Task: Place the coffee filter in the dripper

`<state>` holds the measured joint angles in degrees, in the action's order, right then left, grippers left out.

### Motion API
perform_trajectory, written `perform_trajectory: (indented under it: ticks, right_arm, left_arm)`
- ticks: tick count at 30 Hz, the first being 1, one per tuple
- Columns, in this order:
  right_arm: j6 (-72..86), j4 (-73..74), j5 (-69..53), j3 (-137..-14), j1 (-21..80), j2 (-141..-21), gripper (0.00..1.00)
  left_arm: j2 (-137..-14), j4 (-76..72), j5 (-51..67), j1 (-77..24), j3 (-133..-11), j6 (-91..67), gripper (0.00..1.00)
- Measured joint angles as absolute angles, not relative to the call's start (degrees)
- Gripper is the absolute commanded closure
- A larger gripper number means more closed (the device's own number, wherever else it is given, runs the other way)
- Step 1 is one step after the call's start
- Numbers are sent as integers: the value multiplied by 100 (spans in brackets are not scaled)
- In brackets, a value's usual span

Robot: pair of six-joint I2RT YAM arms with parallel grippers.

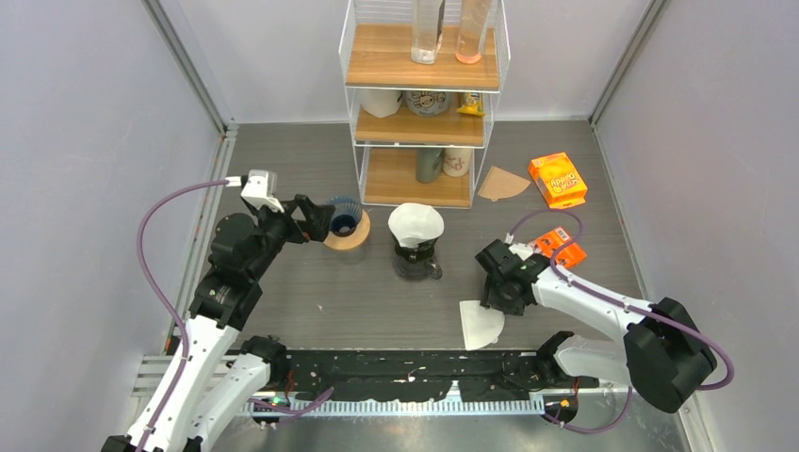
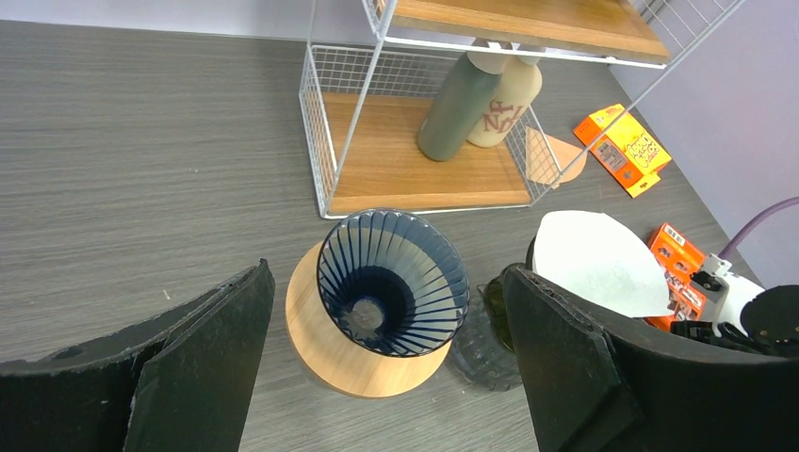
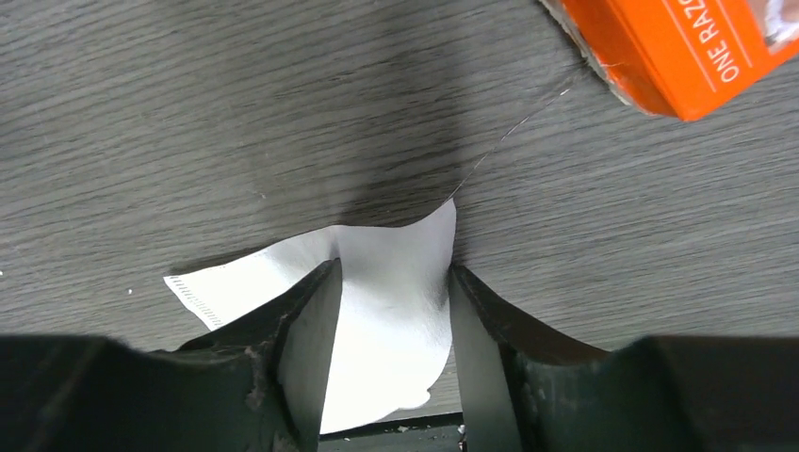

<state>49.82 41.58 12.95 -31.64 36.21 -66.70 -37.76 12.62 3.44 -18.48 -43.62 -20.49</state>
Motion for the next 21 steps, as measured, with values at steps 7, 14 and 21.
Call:
perform_trajectory:
  ticks: [7, 14, 21]
  right_arm:
    - [5083, 4115, 1317, -3164, 3623, -6665, 66]
    - [4980, 4091, 1389, -3164, 3623, -6565, 77]
    - [4491, 3771, 1551, -3173, 3623, -5739, 81]
  left_arm:
    - [-3776, 1271, 191, -1848, -4362, -2051, 0]
    - [-3776, 1271, 165, -1848, -4362, -2053, 0]
    - [-3778, 1271, 329, -1848, -4362, -2058, 0]
